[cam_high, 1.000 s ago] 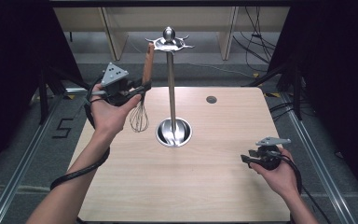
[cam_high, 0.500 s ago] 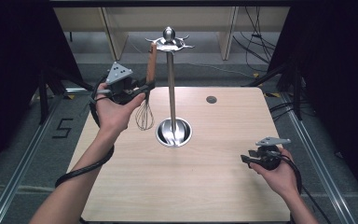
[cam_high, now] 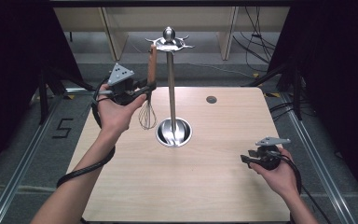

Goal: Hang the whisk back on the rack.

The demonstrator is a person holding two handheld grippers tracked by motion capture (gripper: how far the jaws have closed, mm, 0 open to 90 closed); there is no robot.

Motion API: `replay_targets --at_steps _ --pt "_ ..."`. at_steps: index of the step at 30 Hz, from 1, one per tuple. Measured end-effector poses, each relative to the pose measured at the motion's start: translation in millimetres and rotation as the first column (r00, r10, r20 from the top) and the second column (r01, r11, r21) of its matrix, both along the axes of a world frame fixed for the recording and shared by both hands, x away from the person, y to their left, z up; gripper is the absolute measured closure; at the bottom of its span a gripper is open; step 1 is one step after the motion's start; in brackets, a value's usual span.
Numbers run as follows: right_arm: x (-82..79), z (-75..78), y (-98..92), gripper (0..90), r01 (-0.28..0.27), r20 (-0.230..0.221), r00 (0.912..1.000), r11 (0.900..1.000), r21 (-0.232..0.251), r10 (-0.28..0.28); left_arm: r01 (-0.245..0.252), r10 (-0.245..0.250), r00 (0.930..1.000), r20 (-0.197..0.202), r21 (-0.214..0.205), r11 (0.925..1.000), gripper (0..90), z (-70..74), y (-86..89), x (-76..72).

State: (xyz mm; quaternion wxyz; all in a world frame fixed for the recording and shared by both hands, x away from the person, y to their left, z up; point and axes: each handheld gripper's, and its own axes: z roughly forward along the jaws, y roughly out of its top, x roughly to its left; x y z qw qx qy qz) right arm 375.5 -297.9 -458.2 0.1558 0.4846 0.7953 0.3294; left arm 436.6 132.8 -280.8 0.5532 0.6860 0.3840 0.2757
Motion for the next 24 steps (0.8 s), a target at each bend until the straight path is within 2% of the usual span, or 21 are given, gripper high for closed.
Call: replay_targets --at_steps 6,7,10,11,15,16,19,24 --pt "0.1 -0.3 0.2 57.0 0.001 -0.005 1.0000 1.0000 0.003 -0.001 0.001 -0.001 1.0000 -0.003 -0.002 1.0000 67.8 -2.9 0.3 0.9" --pt "0.8 -1.6 -1.0 57.0 -0.013 0.010 0.9999 0.9998 -0.012 0.013 0.000 0.000 1.0000 -0.005 -0.003 1.0000 67.7 -3.0 0.4 1.1" --pt "1.0 -1.9 -1.3 57.0 -0.016 0.012 0.9998 0.9998 -0.014 0.016 -0.001 0.001 1.0000 -0.006 -0.001 1.0000 67.7 -3.1 0.2 1.5" --pt "0.2 -0.4 -0.4 56.9 -0.002 -0.006 1.0000 1.0000 -0.002 0.002 -0.002 0.002 1.0000 -0.006 -0.001 1.0000 67.6 -3.1 0.2 1.3" --pt "0.1 -0.3 -0.5 56.9 -0.001 -0.004 1.0000 1.0000 -0.001 0.001 0.000 0.000 1.0000 -0.008 0.001 1.0000 67.4 -3.1 0.8 1.0" --pt "1.1 -2.1 -1.7 56.9 -0.019 0.016 0.9997 0.9997 -0.018 0.019 0.001 -0.001 1.0000 -0.007 0.000 1.0000 67.4 -3.3 1.7 0.9" --pt "0.5 -1.1 -1.0 56.8 -0.022 0.000 0.9998 0.9996 -0.017 0.022 -0.001 0.001 1.0000 -0.006 -0.005 1.0000 66.9 -3.1 2.6 0.5" --pt "0.8 -1.8 -1.1 56.7 -0.016 0.006 0.9998 0.9997 -0.017 0.016 0.011 -0.011 0.9999 0.000 -0.006 0.9999 61.6 -0.9 5.7 -1.0"
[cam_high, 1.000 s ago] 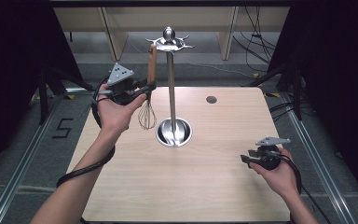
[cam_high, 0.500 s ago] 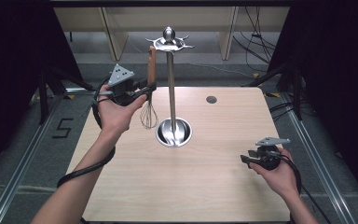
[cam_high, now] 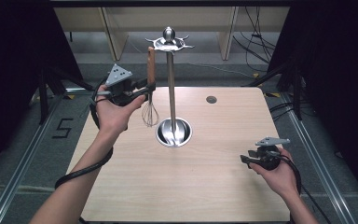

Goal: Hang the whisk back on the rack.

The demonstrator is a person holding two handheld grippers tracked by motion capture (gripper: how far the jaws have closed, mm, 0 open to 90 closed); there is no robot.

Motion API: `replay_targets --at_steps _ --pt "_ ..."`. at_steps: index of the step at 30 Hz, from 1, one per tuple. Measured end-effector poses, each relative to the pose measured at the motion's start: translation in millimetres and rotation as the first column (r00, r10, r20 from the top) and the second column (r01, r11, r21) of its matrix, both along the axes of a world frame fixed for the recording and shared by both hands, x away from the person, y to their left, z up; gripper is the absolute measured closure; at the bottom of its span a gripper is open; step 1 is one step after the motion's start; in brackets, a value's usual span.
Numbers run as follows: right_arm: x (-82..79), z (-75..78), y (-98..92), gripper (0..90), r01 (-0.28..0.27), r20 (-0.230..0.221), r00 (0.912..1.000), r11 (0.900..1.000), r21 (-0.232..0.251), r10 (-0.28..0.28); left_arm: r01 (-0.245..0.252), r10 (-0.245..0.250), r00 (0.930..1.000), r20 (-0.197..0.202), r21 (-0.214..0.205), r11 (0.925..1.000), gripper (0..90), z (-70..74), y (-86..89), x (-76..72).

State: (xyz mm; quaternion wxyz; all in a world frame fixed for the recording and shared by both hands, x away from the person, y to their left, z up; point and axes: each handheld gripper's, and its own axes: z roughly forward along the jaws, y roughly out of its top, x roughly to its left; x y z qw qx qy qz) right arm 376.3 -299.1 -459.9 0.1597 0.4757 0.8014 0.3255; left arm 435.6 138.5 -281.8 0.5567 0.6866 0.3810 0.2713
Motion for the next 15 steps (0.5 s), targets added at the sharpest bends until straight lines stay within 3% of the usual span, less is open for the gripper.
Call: replay_targets --at_steps 15 --pt "-0.2 0.2 1.0 55.8 0.010 -0.011 0.9999 0.9999 0.005 -0.010 0.013 -0.014 0.9997 -0.020 -0.020 0.9997 41.7 -5.5 20.8 -16.6"
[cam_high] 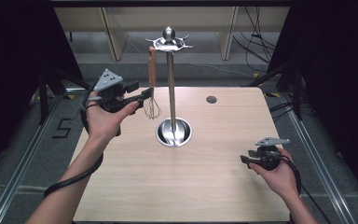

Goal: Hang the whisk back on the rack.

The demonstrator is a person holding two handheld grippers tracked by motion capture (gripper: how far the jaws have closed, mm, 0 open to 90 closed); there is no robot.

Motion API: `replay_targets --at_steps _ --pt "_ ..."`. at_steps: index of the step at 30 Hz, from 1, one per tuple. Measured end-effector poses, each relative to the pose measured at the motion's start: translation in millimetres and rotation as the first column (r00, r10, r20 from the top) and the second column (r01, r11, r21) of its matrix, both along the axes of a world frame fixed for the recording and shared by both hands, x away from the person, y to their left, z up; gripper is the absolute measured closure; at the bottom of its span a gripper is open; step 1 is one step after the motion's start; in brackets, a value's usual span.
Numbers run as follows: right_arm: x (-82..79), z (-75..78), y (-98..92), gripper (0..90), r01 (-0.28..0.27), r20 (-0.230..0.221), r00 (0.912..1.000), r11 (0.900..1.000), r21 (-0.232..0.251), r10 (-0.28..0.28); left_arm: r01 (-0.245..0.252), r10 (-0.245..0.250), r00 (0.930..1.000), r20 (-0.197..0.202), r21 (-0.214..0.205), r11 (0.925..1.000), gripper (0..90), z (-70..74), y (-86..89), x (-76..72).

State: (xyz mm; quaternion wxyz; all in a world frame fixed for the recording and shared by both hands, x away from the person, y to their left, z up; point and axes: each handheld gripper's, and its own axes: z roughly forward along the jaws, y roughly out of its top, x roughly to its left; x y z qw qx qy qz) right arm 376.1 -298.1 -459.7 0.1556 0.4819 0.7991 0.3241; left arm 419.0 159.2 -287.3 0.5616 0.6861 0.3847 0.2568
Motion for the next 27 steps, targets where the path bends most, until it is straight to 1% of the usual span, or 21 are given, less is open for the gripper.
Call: replay_targets --at_steps 1,2,4,6,8,9,10,11,13,16,18,20,22,23,25,26,27 --pt "0.0 0.1 0.0 55.7 0.004 0.000 1.0000 1.0000 0.001 -0.004 -0.003 0.003 1.0000 0.001 -0.001 1.0000 40.6 -1.4 2.8 -2.5" --pt "0.7 -0.7 -1.3 55.7 -0.009 0.012 0.9999 0.9999 -0.010 0.009 -0.006 0.006 1.0000 0.000 -0.005 1.0000 40.1 -3.6 6.8 -6.0" --pt "0.7 -0.7 -1.3 55.6 -0.008 0.012 0.9999 0.9999 -0.009 0.008 -0.006 0.006 1.0000 -0.003 -0.004 1.0000 39.1 -4.9 9.0 -7.8" --pt "0.6 -0.7 -1.4 55.6 -0.004 0.015 0.9999 1.0000 -0.003 0.004 -0.007 0.007 1.0000 -0.003 -0.014 0.9999 38.2 -8.4 16.8 -14.4" --pt "0.6 -0.6 -1.5 55.5 -0.006 0.014 0.9999 1.0000 -0.005 0.006 -0.010 0.010 1.0000 -0.002 -0.015 0.9998 37.7 -10.2 19.7 -17.3" --pt "0.6 -0.7 -1.4 55.5 -0.004 0.016 0.9999 1.0000 -0.003 0.004 -0.012 0.012 0.9999 -0.006 -0.012 0.9999 37.5 -13.3 23.6 -21.1" --pt "0.6 -0.7 -1.4 55.5 -0.004 0.016 0.9999 1.0000 -0.003 0.004 -0.012 0.012 0.9999 -0.006 -0.012 0.9999 37.4 -13.3 23.6 -21.1" --pt "0.2 0.2 -0.8 55.5 0.005 0.005 1.0000 1.0000 0.007 -0.005 -0.018 0.017 0.9998 -0.012 -0.007 0.9998 37.2 -16.7 27.7 -25.6" --pt "0.1 0.5 -0.9 55.4 0.006 -0.001 1.0000 0.9999 0.010 -0.006 -0.023 0.023 0.9997 -0.013 -0.006 0.9997 36.8 -20.2 33.0 -30.5" --pt "-0.3 0.7 -0.9 55.3 0.007 -0.001 1.0000 0.9999 0.012 -0.007 -0.031 0.031 0.9994 -0.016 -0.009 0.9995 36.7 -25.1 39.5 -36.3" --pt "0.1 0.4 -0.8 55.3 0.005 -0.001 1.0000 0.9999 0.012 -0.005 -0.033 0.033 0.9993 -0.017 -0.009 0.9994 36.5 -26.2 41.2 -37.6" --pt "0.1 0.3 -0.9 55.3 0.005 -0.001 1.0000 0.9999 0.012 -0.005 -0.043 0.043 0.9989 -0.018 -0.008 0.9990 36.4 -31.2 48.8 -44.0" --pt "-0.3 0.5 -0.5 55.2 0.005 -0.005 1.0000 0.9999 0.013 -0.005 -0.049 0.049 0.9985 -0.025 -0.005 0.9988 36.3 -35.4 53.7 -47.7" --pt "-0.2 0.6 -0.9 55.2 0.004 0.003 1.0000 1.0000 0.008 -0.004 -0.053 0.053 0.9983 -0.026 -0.002 0.9986 36.2 -37.0 55.7 -48.9" --pt "-0.1 0.5 -1.2 55.2 0.003 0.005 1.0000 1.0000 0.008 -0.003 -0.060 0.060 0.9976 -0.034 -0.001 0.9982 36.2 -41.7 61.0 -52.8" --pt "-0.1 0.5 -1.1 55.2 0.003 0.005 1.0000 1.0000 0.008 -0.003 -0.060 0.060 0.9976 -0.034 -0.001 0.9982 36.3 -41.7 61.0 -52.8" --pt "-0.3 0.5 -1.1 55.1 0.003 0.005 1.0000 1.0000 0.004 -0.003 -0.071 0.071 0.9968 -0.038 -0.003 0.9975 36.3 -47.4 66.4 -57.4"
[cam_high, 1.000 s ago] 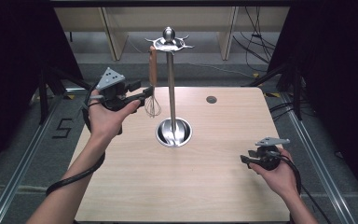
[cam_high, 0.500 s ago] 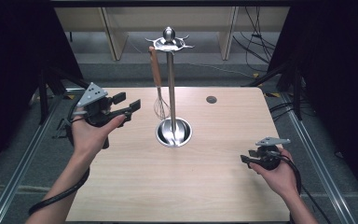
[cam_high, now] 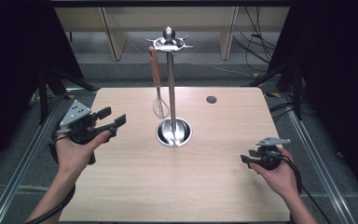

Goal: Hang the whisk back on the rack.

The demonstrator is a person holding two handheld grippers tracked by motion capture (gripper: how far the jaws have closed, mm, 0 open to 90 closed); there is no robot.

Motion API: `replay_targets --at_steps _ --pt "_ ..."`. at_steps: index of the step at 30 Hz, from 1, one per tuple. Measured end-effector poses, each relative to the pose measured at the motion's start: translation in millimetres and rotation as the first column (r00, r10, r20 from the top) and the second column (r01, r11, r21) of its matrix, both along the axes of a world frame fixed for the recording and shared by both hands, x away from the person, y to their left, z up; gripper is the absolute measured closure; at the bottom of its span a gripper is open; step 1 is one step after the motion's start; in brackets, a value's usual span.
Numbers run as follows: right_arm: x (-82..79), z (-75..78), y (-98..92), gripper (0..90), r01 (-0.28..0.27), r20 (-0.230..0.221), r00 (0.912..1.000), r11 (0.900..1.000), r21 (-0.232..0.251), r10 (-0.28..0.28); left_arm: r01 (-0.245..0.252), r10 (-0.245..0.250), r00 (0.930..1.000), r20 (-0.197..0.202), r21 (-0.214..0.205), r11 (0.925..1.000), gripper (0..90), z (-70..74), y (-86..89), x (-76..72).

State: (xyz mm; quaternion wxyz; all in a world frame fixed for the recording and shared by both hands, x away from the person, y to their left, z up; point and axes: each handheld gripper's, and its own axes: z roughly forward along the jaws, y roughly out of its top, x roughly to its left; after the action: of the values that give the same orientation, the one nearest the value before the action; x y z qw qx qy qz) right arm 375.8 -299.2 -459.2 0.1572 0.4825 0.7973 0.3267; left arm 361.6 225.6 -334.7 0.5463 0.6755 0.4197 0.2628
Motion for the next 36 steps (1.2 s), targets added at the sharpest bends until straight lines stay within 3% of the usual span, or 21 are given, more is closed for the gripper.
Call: replay_targets --at_steps 3,5,11,13,17,18,19,24,27,28,29,36 --pt "0.1 -1.2 -0.4 55.1 -0.005 0.017 0.9998 1.0000 -0.007 0.005 -0.009 0.009 0.9999 -0.007 -0.004 0.9999 36.3 -6.5 5.4 -4.3" --pt "0.5 -1.3 -0.5 54.9 -0.013 0.019 0.9997 0.9998 -0.017 0.013 -0.023 0.023 0.9996 -0.017 -0.005 0.9997 36.3 -18.6 13.8 -10.6" --pt "-0.1 -1.1 0.8 54.7 -0.009 0.001 1.0000 1.0000 -0.002 0.009 -0.042 0.042 0.9976 -0.055 0.001 0.9991 36.1 -38.9 24.1 -16.9" --pt "-0.2 -0.9 0.7 54.6 -0.007 0.000 1.0000 1.0000 -0.005 0.007 -0.058 0.059 0.9948 -0.083 0.017 0.9982 36.0 -49.0 30.3 -20.4" --pt "0.5 -1.3 0.3 54.5 -0.023 -0.013 0.9997 0.9997 0.002 0.023 -0.067 0.071 0.9930 -0.095 0.042 0.9969 35.9 -60.4 35.1 -23.7" --pt "1.4 -3.2 -0.4 54.4 -0.032 0.008 0.9995 0.9994 -0.015 0.032 -0.067 0.073 0.9921 -0.102 0.053 0.9963 35.8 -69.4 37.0 -24.9" --pt "1.4 -3.2 -0.4 54.4 -0.032 0.008 0.9995 0.9994 -0.015 0.032 -0.067 0.073 0.9921 -0.102 0.053 0.9963 35.8 -69.4 37.0 -24.9" --pt "0.1 -3.1 1.3 54.1 -0.017 0.014 0.9998 0.9998 -0.015 0.017 -0.086 0.100 0.9846 -0.144 0.096 0.9917 35.8 -97.9 44.6 -26.4" --pt "0.4 -3.3 1.3 54.1 -0.019 0.009 0.9998 0.9996 -0.021 0.019 -0.098 0.112 0.9814 -0.156 0.095 0.9906 36.0 -108.8 46.6 -27.1" --pt "-1.0 -2.3 3.7 54.1 0.000 -0.014 0.9999 1.0000 -0.002 0.000 -0.101 0.119 0.9779 -0.172 0.111 0.9887 36.7 -121.7 46.7 -28.9" --pt "0.4 -2.4 2.3 54.1 -0.017 -0.002 0.9998 0.9998 -0.010 0.017 -0.098 0.119 0.9752 -0.186 0.120 0.9879 37.0 -127.1 46.2 -29.3" --pt "1.3 -3.8 2.0 53.7 -0.037 0.006 0.9993 0.9989 -0.030 0.037 -0.082 0.107 0.9708 -0.215 0.120 0.9894 36.4 -134.0 45.6 -27.8"
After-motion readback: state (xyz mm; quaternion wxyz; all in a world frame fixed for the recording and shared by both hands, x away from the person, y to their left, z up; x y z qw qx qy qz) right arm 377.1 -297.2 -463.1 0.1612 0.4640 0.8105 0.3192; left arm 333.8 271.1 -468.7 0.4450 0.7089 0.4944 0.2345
